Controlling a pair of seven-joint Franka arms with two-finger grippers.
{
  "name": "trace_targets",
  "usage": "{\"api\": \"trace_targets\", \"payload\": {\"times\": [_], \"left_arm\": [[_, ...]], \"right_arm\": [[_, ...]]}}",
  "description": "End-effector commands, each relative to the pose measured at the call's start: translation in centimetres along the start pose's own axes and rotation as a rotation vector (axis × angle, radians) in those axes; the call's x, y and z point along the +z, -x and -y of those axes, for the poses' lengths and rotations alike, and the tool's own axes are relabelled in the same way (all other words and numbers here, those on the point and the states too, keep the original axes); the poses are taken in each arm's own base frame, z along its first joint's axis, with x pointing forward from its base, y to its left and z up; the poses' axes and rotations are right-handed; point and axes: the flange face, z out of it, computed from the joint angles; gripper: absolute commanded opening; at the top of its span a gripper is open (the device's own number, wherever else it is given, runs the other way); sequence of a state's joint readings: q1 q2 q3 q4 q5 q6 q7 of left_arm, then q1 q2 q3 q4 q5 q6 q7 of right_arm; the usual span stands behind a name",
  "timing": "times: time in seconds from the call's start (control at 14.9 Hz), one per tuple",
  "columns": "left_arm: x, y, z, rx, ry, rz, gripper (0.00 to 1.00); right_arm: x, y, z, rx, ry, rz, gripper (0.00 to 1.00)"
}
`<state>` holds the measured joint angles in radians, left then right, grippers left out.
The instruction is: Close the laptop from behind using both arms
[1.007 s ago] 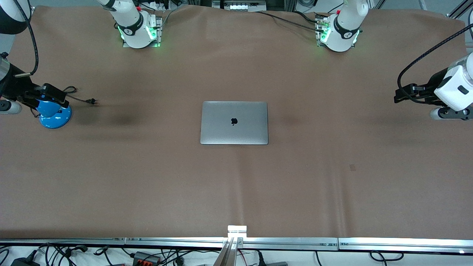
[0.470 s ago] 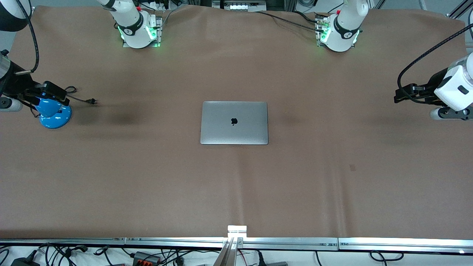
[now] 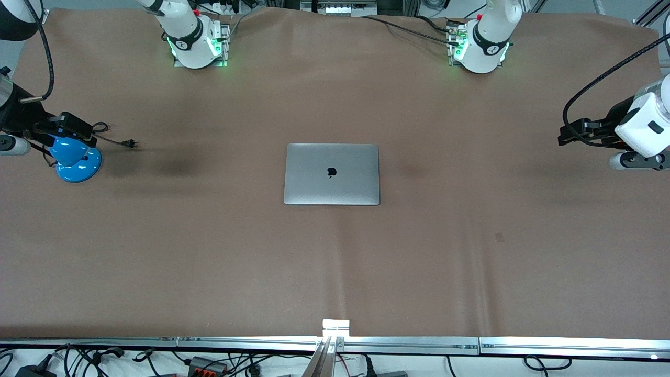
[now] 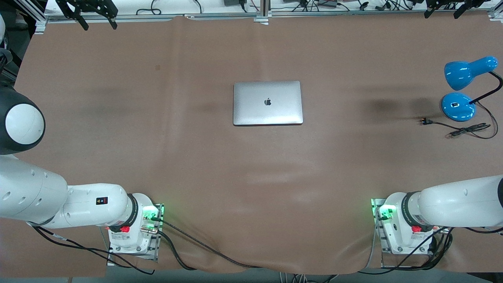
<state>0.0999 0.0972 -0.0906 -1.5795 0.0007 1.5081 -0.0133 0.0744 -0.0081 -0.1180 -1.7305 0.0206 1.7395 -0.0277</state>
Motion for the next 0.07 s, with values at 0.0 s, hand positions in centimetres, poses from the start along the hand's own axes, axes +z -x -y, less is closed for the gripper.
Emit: {"api": "trace_targets", "payload": {"times": [0.0], "left_arm": [[-0.59, 0.0, -0.18, -0.004, 0.011, 0.006, 1.0]], "right_arm": [[-0.44, 0.65, 0.12, -0.02, 0.015, 0.007, 1.0]]}}
